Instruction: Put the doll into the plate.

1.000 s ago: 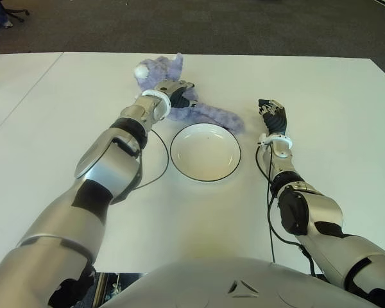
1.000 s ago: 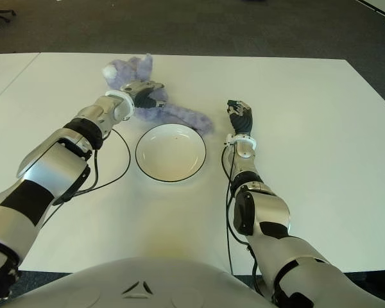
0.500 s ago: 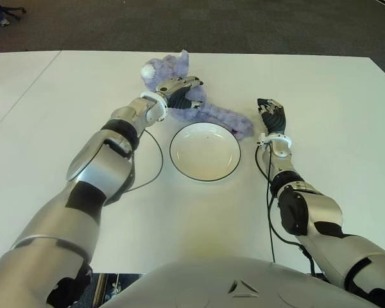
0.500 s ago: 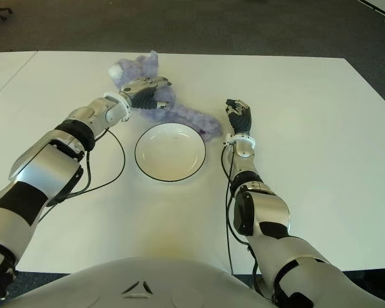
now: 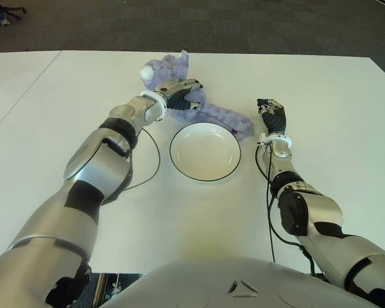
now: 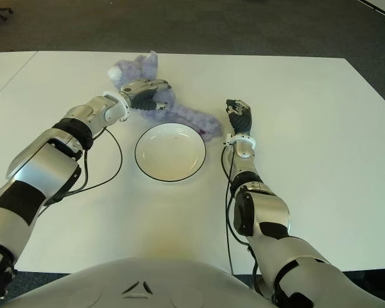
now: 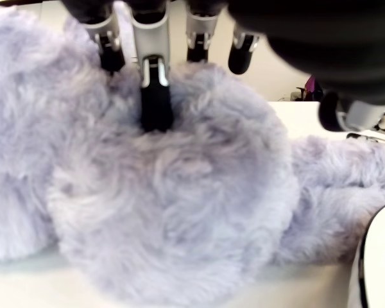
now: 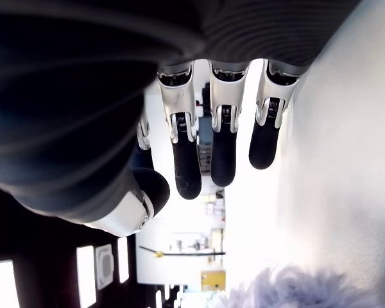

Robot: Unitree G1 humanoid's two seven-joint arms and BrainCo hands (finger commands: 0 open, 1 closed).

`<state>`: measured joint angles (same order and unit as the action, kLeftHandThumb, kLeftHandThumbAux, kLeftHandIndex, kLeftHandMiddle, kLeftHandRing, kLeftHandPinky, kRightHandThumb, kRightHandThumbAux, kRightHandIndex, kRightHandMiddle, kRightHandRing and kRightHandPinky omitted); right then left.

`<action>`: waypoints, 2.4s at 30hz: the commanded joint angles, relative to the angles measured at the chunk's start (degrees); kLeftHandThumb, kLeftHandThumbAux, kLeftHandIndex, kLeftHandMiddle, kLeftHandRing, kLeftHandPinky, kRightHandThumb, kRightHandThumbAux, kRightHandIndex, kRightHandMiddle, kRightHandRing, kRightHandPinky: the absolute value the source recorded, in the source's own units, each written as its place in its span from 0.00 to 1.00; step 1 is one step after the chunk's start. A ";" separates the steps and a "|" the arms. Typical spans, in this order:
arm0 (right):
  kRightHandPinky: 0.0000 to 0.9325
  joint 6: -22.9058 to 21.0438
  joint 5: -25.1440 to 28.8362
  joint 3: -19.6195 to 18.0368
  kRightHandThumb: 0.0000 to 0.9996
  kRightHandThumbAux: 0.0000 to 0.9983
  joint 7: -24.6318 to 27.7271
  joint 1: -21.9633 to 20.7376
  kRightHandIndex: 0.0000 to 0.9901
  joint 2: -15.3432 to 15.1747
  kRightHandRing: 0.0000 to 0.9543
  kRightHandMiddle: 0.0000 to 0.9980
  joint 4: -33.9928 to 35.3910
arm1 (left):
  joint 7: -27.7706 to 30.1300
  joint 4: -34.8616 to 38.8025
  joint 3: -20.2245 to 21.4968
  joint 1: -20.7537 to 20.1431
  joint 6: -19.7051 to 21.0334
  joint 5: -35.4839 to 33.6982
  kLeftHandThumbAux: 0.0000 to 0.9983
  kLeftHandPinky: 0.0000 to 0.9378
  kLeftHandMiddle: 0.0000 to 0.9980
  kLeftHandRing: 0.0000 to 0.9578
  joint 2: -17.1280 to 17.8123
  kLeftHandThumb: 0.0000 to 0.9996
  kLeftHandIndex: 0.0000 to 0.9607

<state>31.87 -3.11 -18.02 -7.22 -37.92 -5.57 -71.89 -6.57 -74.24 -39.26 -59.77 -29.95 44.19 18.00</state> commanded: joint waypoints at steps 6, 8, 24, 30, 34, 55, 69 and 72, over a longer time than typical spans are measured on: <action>0.21 -3.95 0.04 0.37 0.71 0.72 -0.79 10.56 0.42 2.32 0.23 0.29 -5.77 | 2.61 -2.10 -8.40 1.77 2.40 8.60 0.25 0.25 0.00 0.00 -1.81 0.53 0.00; 0.20 -4.01 0.14 0.37 0.71 0.72 -0.73 10.56 0.42 2.29 0.23 0.29 -5.78 | 2.57 -2.38 -9.40 1.52 3.05 9.45 0.27 0.29 0.00 0.00 -1.95 0.54 0.00; 0.16 -3.82 1.48 -0.76 0.72 0.72 0.09 10.46 0.43 2.27 0.21 0.30 -5.73 | -1.79 -5.45 -17.53 4.12 17.34 16.62 0.66 0.45 0.00 0.20 -5.83 0.99 0.08; 0.14 -3.42 1.41 -0.68 0.71 0.72 0.33 10.60 0.43 2.23 0.19 0.29 -5.68 | -0.86 -6.00 -19.56 5.06 22.33 18.38 0.71 0.45 0.04 0.31 -6.97 1.00 0.13; 0.13 -3.22 1.41 -0.66 0.71 0.72 0.33 10.72 0.43 2.29 0.18 0.29 -5.66 | 3.81 -6.44 -21.25 4.53 25.72 19.75 0.71 0.45 0.03 0.31 -8.00 1.00 0.11; 0.11 -1.63 1.81 -0.96 0.71 0.72 0.03 11.37 0.43 2.97 0.17 0.28 -5.52 | -2.26 -6.41 -26.61 8.40 26.39 24.77 0.65 0.75 0.44 0.56 -5.80 0.95 0.46; 0.10 -1.37 2.12 -1.45 0.71 0.72 0.11 11.49 0.43 3.48 0.16 0.28 -5.58 | -10.06 -5.90 -22.12 7.78 22.35 22.03 0.65 0.75 0.53 0.60 -4.05 0.95 0.41; 0.11 -1.37 2.13 -1.45 0.71 0.72 0.01 11.48 0.43 3.55 0.17 0.28 -5.58 | -11.32 -5.81 -21.70 7.34 21.76 21.68 0.65 0.74 0.53 0.59 -3.78 0.94 0.40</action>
<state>34.86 -1.99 -18.81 -7.28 -37.04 -4.84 -71.64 -19.12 -77.64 -60.82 -59.23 -1.97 66.26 13.60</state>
